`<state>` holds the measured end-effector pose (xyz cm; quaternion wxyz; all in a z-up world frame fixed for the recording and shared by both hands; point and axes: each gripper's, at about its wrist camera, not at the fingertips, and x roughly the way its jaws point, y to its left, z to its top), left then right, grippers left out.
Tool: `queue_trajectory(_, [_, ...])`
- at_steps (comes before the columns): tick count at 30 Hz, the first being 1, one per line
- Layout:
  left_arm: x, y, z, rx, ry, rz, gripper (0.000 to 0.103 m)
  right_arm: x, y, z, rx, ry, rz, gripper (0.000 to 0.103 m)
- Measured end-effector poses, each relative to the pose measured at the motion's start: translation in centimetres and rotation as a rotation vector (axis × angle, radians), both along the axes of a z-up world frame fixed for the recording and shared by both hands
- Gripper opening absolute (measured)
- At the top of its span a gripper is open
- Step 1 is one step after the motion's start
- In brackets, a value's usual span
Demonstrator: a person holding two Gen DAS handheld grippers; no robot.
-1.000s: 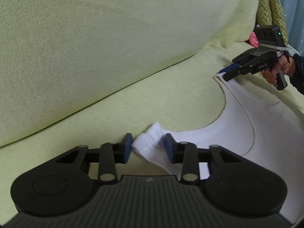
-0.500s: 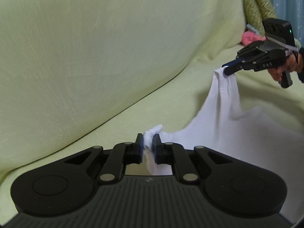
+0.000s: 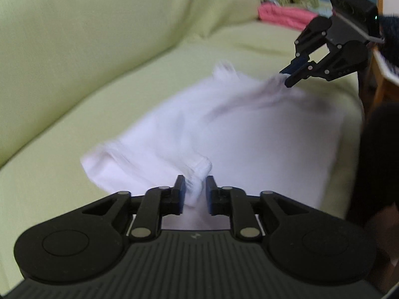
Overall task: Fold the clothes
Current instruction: 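Lift both straps and fold the tank top over toward its hem with both grippers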
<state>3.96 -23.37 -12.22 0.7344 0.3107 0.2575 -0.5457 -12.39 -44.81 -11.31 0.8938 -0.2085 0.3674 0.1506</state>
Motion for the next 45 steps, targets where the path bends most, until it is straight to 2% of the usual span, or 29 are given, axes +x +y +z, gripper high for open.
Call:
queue_trajectory(1, [-1.0,0.3,-0.5,0.023,-0.017,-0.009,0.017,-0.5,0.9,-0.5,-0.059,0.005,0.008,0.024])
queue_trajectory(3, [-3.1,0.6,-1.4,0.082,-0.112,-0.036,0.024,-1.5,2.8,-1.0,-0.144,-0.004,0.002,0.036])
queue_trajectory(5, [-4.8,0.9,-2.0,0.126,-0.23,-0.06,0.034,-2.3,3.3,-1.0,-0.211,-0.029,-0.013,0.037])
queue_trajectory(8, [-5.9,0.7,-2.3,0.179,-0.393,-0.098,0.034,-2.8,4.8,-1.8,-0.349,-0.078,-0.018,0.038])
queue_trajectory(11, [-6.3,-0.5,-2.8,0.244,-0.527,-0.16,0.034,-2.6,5.7,-2.9,-0.443,-0.09,-0.001,0.039])
queue_trajectory(14, [-6.6,-1.3,-4.6,0.337,-0.687,-0.25,0.034,-2.1,5.4,-3.0,-0.456,-0.116,-0.016,0.043])
queue_trajectory(16, [-7.0,-1.4,-5.3,0.361,-0.751,-0.303,0.032,-1.7,4.9,-2.5,-0.374,-0.121,-0.035,0.047])
queue_trajectory(19, [-7.0,-1.7,-5.1,0.357,-0.741,-0.313,0.031,-0.8,4.0,-1.7,-0.227,-0.12,-0.063,0.047])
queue_trajectory(23, [-6.7,-1.7,-4.8,0.344,-0.709,-0.306,0.028,0.6,1.6,-1.2,0.0,-0.07,-0.112,0.046])
queue_trajectory(24, [-6.6,-1.7,-4.7,0.341,-0.699,-0.304,0.027,0.8,1.0,-1.2,0.028,-0.057,-0.125,0.038])
queue_trajectory(25, [-6.6,-1.8,-4.7,0.339,-0.69,-0.304,0.026,0.5,0.5,-0.9,0.043,-0.051,-0.134,0.019])
queue_trajectory(26, [-6.5,-1.8,-4.6,0.339,-0.676,-0.304,0.021,0.7,0.5,-0.9,0.045,-0.045,-0.129,0.009])
queue_trajectory(27, [-6.5,-1.8,-4.5,0.339,-0.653,-0.304,0.014,0.7,0.8,-0.9,0.018,-0.048,-0.115,0.006])
queue_trajectory(28, [-6.6,-1.8,-4.3,0.338,-0.624,-0.301,0.011,0.5,1.6,-0.7,-0.055,-0.075,-0.094,0.005])
queue_trajectory(32, [-6.7,-1.2,-2.8,0.272,-0.575,-0.248,0.007,-1.8,5.2,0.1,-0.526,-0.262,-0.013,0.005])
queue_trajectory(34, [-6.6,-0.8,-1.2,0.217,-0.527,-0.2,0.007,-2.9,6.5,0.1,-0.705,-0.309,0.031,0.005])
queue_trajectory(35, [-6.6,-0.5,-0.5,0.191,-0.507,-0.175,0.007,-3.6,7.1,-0.2,-0.764,-0.295,0.054,0.005])
queue_trajectory(37, [-7.1,0.1,-0.1,0.162,-0.481,-0.133,0.007,-4.9,8.3,-2.1,-0.81,-0.23,0.093,0.006])
queue_trajectory(40, [-9.0,0.7,-2.0,0.19,-0.462,-0.116,0.007,-6.9,10.0,-6.1,-0.83,-0.125,0.15,0.005])
queue_trajectory(42, [-10.6,0.9,-3.5,0.212,-0.495,-0.113,0.007,-7.7,10.7,-7.4,-0.817,-0.133,0.12,0.007])
queue_trajectory(45, [-12.0,1.0,-4.3,0.212,-0.553,-0.093,0.007,-7.8,10.9,-6.6,-0.771,-0.164,0.04,0.007])
